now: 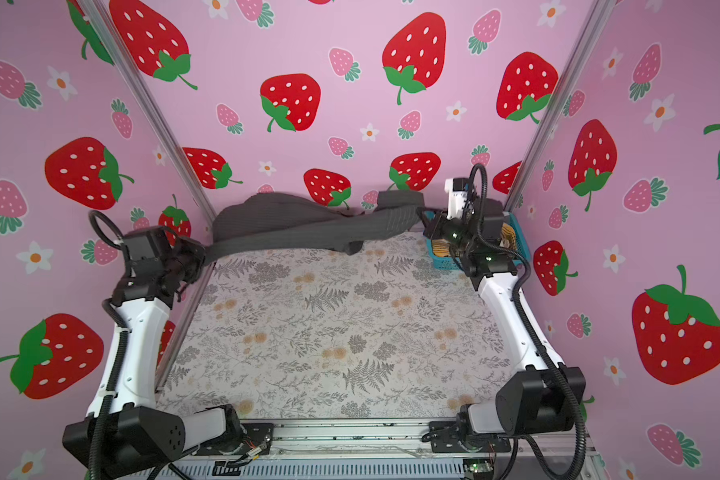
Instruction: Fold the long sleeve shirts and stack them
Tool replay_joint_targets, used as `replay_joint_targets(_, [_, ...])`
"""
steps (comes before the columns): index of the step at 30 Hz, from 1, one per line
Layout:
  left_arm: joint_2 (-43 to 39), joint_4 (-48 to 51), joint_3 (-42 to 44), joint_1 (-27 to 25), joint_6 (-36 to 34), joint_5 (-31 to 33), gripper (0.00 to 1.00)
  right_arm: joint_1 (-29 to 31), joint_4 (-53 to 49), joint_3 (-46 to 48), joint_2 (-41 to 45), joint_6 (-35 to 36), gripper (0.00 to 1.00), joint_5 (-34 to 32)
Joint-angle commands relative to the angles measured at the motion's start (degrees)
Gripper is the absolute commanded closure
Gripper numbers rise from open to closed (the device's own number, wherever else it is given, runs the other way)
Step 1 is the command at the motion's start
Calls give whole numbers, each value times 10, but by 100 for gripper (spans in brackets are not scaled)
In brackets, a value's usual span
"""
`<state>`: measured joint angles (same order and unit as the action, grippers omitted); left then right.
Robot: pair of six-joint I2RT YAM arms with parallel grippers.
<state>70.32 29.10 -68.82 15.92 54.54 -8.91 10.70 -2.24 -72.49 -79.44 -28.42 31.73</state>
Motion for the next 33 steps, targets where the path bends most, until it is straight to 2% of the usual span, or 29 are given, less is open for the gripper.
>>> replay_joint_targets(1, [-74,56,119,10,-26,15,100,-7,-65,114,87,14,100,-46])
replay_joint_targets(6, [-133,46,364,10,-13,-30,100,-3,-115,276,182,6,100,-75])
replay_joint_targets(10, [-140,24,433,12,-6,-25,100,7,-130,345,201,2,100,-80])
replay_joint_targets(18, [-86,33,360,12,-21,-12,100,26,-158,280,131,14,100,-144])
replay_joint_targets(22, [-31,16,321,10,-37,-13,100,26,-176,230,24,12,100,-172])
replay_joint_targets(25, [40,3,283,10,-51,-9,100,26,-151,199,-59,5,100,-183])
replay_joint_targets(33, [199,-46,103,7,-27,-44,100,30,-186,-42,-238,27,100,-215])
